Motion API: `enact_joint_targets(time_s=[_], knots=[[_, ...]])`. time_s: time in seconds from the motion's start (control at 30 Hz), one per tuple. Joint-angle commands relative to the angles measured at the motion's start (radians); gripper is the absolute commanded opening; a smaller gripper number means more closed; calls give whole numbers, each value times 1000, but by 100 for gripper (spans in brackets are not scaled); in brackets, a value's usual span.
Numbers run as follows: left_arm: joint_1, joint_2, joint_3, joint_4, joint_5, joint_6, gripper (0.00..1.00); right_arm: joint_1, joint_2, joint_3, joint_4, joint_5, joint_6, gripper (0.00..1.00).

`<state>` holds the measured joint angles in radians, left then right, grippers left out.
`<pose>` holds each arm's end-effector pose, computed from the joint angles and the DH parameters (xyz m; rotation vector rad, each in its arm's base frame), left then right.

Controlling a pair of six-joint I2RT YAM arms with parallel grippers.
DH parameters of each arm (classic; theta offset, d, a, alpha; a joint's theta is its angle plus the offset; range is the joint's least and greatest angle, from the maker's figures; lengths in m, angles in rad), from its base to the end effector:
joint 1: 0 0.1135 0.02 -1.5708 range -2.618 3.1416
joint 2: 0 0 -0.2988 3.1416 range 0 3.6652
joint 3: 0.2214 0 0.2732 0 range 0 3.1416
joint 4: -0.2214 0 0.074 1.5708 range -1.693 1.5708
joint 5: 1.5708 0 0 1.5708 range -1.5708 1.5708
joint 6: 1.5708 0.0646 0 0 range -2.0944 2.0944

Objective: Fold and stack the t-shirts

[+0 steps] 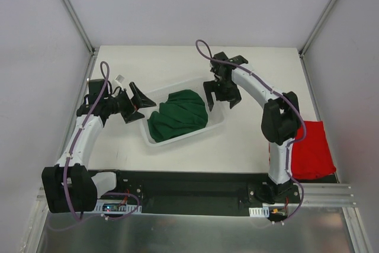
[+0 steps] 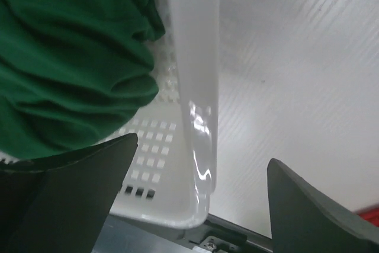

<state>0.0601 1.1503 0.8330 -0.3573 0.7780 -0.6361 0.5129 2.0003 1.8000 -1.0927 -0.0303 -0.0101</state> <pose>0.2659 -0.0294 0.2852 -0.3473 2.2439 -1.1797 0.3960 0.2253 0.2577 -0.7496 2.7773 0.1422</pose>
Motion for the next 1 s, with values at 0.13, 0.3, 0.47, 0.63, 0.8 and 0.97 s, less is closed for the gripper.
enact_joint_targets(time_s=[0.13, 0.3, 0.47, 0.63, 0.8, 0.97], knots=[[1, -87, -34, -25, -3, 3, 99, -4, 147, 84, 88, -3, -4, 47], [1, -101, -38, -34, -6, 3, 99, -62, 170, 121, 79, -28, 76, 1], [1, -101, -35, -42, -13, 1, 99, -186, 134, 113, 59, -91, 191, 1], [1, -90, -35, -42, -20, 1, 99, -263, 95, 104, 33, -63, 203, 1], [1, -87, -32, -42, -22, 1, 99, -338, 29, 15, 20, 17, 263, 1], [1, -90, -38, -42, -23, 0, 99, -428, -3, -54, 13, 23, 308, 1]])
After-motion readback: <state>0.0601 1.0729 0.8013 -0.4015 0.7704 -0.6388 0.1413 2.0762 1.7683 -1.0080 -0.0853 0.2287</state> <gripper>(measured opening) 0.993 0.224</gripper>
